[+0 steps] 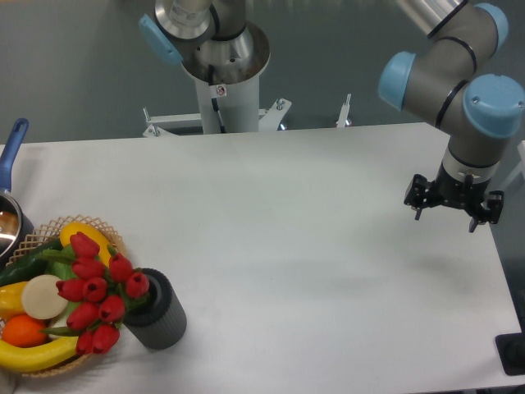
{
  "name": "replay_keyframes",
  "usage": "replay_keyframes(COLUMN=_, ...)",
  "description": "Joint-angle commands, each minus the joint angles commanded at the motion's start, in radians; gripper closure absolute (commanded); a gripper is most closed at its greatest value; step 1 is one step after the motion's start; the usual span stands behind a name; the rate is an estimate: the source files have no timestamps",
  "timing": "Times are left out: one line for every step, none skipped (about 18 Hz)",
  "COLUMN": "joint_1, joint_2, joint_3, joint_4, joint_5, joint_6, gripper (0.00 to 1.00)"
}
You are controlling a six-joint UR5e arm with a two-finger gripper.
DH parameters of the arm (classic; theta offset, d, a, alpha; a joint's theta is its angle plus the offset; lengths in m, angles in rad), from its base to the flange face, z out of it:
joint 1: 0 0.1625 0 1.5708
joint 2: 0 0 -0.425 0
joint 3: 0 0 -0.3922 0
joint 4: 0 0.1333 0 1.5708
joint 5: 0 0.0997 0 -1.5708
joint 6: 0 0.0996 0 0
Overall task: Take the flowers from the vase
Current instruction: 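Move the open gripper from its start pose toward the grey vase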
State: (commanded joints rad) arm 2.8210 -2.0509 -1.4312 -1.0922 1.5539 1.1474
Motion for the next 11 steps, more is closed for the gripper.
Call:
replay_keyframes(joint_1=0.0, joint_2=0.0, joint_3=0.0, joint_4=0.0, joint_5=0.0, joint_6=0.0, gripper=0.0)
replay_keyframes(joint_1=0.0, joint_2=0.0, joint_3=-0.003, joint_4=0.0, joint_5=0.0, joint_6=0.0, gripper=0.0)
replay_keyframes(joint_1=0.0, joint_2=0.002, joint_3=-0.003, joint_4=0.0, joint_5=-0.002, joint_6=0.0, gripper=0.0)
replay_keyframes(joint_1=0.0, joint_2=0.002, joint_3=-0.006, joint_4=0.002, joint_5=-0.005, joint_6=-0.005, gripper=0.0)
replay_keyframes(joint_1=0.0, joint_2=0.003, joint_3=-0.011, joint_4=0.008, joint_5=-0.006, joint_6=-0.006, gripper=0.0)
replay_keyframes(joint_1=-0.002, joint_2=0.003, joint_3=-0.023, joint_4=0.03, joint_5=-0.006, joint_6=-0.008, gripper=0.0)
replay_keyframes(joint_1=-0.005, joint_2=0.006, joint_3=-0.053, joint_4=0.075, joint_5=-0.006, joint_6=-0.009, gripper=0.0)
replay_keyframes(joint_1=-0.015, joint_2=0.015, joint_3=-0.087, joint_4=0.134, joint_5=-0.005, joint_6=-0.009, gripper=0.0)
replay_keyframes(joint_1=-0.021, joint_2=0.034, joint_3=-0.131, joint_4=0.2, joint_5=-0.005, joint_6=-0.011, gripper=0.0)
replay_keyframes(joint_1=-0.021, joint_2=0.058, joint_3=-0.182, joint_4=0.262, joint_5=-0.005, joint_6=-0.012, gripper=0.0)
replay_keyframes(joint_1=-0.02, joint_2=0.08, joint_3=-0.233, joint_4=0.309, joint_5=-0.011, joint_6=-0.012, gripper=0.0)
